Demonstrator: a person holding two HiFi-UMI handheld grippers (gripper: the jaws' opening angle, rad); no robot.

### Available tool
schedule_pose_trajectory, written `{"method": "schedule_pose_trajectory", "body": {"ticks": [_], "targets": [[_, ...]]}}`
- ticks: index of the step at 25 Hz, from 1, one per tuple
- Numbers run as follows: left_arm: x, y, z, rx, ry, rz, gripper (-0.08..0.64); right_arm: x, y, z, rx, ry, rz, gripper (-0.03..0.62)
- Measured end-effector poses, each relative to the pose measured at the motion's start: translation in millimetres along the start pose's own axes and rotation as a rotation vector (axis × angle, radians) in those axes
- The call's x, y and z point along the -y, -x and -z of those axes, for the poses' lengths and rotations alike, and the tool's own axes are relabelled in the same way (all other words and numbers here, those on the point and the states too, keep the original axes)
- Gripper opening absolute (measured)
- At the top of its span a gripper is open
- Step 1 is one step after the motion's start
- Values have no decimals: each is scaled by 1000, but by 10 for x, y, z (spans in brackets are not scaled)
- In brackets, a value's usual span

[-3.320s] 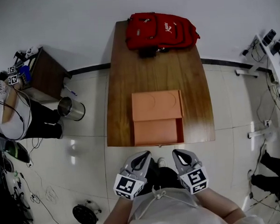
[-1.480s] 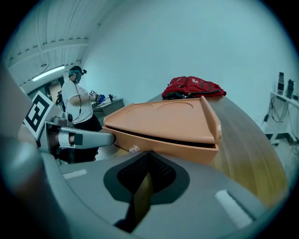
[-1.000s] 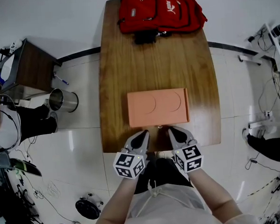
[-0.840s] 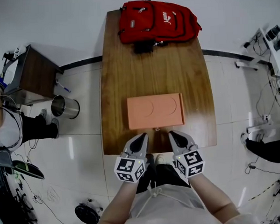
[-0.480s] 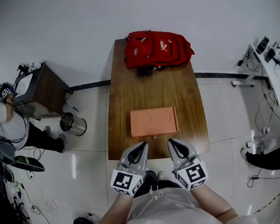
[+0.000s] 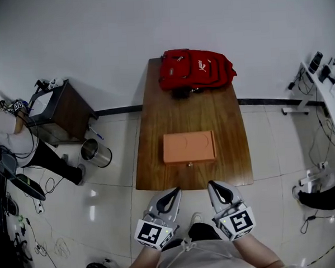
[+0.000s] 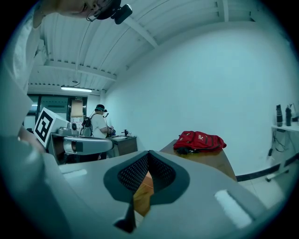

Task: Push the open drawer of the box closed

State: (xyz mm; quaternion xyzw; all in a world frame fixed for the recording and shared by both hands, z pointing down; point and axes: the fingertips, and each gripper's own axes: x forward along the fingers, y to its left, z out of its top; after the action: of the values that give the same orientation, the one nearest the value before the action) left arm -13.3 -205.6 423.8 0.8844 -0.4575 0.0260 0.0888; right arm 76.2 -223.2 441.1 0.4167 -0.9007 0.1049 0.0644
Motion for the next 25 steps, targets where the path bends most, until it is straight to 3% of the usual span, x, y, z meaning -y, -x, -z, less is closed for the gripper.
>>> {"method": "schedule_pose_trajectory", "body": {"ticks": [8,11,16,20,25], "targets": [[314,737,21,36,-37,35,5,-494,466,108,46,46,47,8],[443,1175,39,56,-50,46,5,-857,716,196,41,52,71,8],[778,1943,145,71,-66,84,5,-1534,1215,378,26,-18,111,8],[1020,2494,254,67,-52,111,5,-2136,1551,519,11,6,100,8],[1241,2939,317,70,-36,130,5,-2560,1915,562,-1,28,100,8]]}}
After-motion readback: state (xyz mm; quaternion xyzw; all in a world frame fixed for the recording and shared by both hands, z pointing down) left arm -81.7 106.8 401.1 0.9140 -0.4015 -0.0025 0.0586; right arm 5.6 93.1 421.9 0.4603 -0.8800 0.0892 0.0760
